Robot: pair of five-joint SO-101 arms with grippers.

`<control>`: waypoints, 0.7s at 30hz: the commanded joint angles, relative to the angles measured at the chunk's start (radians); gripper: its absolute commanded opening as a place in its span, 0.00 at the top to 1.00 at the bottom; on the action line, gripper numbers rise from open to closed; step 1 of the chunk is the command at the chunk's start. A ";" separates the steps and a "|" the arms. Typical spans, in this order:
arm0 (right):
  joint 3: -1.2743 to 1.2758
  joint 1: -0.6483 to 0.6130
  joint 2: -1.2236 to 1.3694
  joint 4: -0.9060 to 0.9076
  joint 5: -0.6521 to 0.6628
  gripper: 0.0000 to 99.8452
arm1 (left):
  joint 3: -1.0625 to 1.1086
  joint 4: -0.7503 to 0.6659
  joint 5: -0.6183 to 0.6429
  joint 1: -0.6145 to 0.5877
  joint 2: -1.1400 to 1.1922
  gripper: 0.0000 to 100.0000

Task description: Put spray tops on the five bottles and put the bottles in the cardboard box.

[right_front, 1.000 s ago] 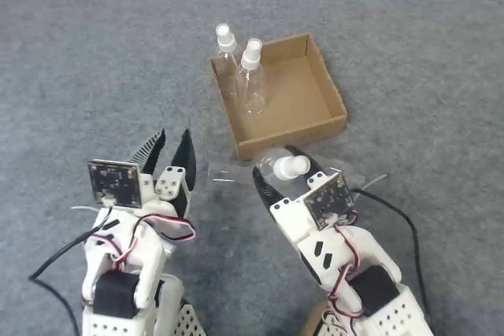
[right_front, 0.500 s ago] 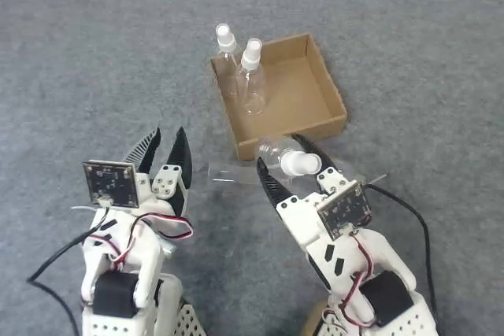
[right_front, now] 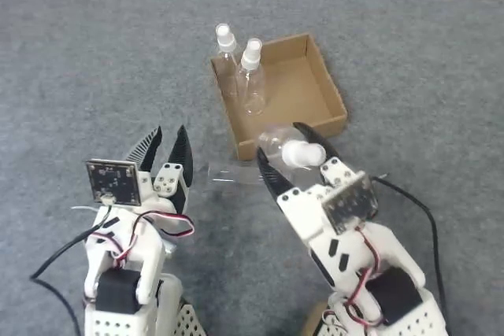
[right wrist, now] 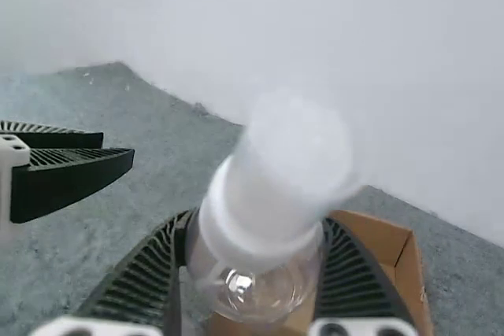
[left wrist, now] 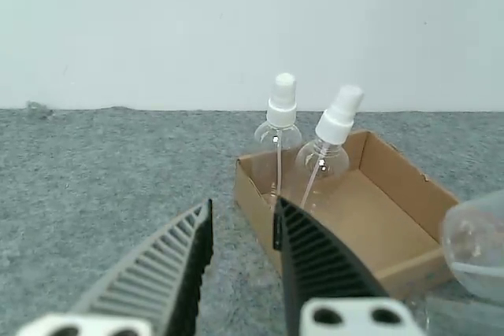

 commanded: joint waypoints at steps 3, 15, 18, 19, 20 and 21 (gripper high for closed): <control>-0.190 0.012 0.231 -0.008 0.041 0.94 | -0.012 -0.029 -0.003 -0.006 -0.015 0.88; -0.353 0.012 0.478 -0.008 0.038 0.94 | -0.012 -0.029 -0.008 -0.006 -0.015 0.88; -0.410 0.012 0.544 -0.008 0.038 0.94 | -0.012 -0.029 -0.008 -0.006 -0.015 0.88; -0.425 0.012 0.565 -0.008 0.038 0.94 | -0.012 -0.029 -0.008 -0.006 -0.015 0.88; -0.439 0.012 0.587 -0.008 0.037 0.94 | -0.012 -0.029 -0.009 -0.006 -0.015 0.88; -0.453 0.012 0.610 -0.008 0.037 0.94 | -0.012 -0.029 -0.009 -0.006 -0.015 0.88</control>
